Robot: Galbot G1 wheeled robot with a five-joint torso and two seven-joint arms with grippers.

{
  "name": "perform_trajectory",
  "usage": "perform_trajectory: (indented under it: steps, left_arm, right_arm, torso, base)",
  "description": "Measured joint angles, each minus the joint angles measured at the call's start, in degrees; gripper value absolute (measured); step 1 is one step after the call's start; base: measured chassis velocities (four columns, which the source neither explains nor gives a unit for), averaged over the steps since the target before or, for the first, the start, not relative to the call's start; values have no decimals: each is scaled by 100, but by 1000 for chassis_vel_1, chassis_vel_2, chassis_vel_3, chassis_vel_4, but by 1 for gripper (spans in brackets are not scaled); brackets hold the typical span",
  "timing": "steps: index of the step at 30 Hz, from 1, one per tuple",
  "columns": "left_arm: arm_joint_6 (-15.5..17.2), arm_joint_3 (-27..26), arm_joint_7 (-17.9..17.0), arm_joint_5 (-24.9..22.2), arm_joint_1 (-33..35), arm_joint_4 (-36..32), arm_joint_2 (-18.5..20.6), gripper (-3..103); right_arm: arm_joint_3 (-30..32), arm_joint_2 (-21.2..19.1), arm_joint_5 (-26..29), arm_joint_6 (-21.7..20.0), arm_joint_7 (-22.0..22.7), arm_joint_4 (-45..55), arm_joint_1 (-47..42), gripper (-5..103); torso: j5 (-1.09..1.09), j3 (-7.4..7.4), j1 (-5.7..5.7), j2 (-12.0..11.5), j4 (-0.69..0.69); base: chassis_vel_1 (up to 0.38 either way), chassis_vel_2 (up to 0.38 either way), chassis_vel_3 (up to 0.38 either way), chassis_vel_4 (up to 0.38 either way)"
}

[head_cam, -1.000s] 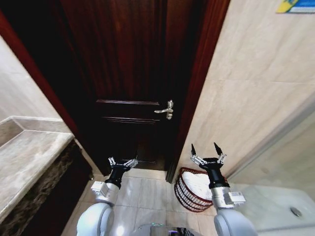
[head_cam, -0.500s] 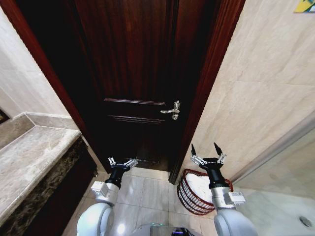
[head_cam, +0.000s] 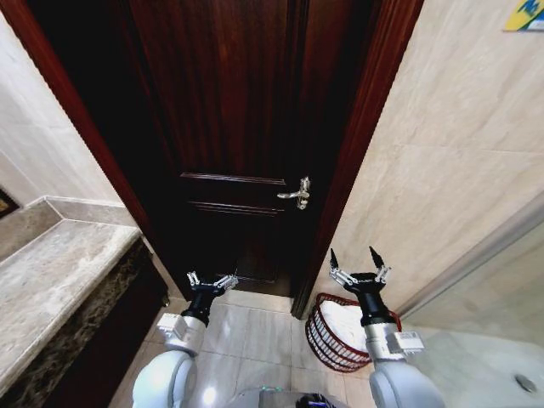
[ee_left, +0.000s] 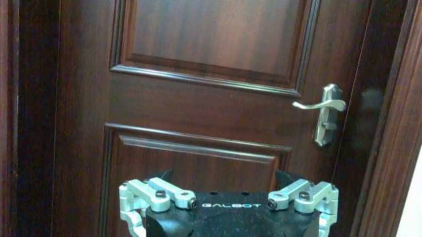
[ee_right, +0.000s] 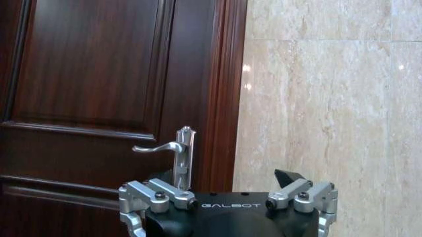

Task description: Discard the used towel into the hamper.

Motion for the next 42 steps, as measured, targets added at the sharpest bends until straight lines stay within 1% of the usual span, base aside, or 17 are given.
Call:
perform_trajectory:
  steps: [19,26,42]
  left_arm:
    - [0,0,0,0,0,0,0,100]
    - [0,0,0,0,0,0,0,100]
    - [0,0,0,0,0,0,0,100]
  right_arm:
    - [0,0,0,0,0,0,0,100]
    - [1,0,0,0,0,0,0,100]
    - [0,0,0,0,0,0,0,100]
  torso:
    - [0,152,125,277,-1]
    - [0,154,129,283,1]
    - [0,143,120,265,1]
  base:
    - [-16,-22,-19,-19]
    - [-19,-13,-15,-19]
    - [14,14,9,13]
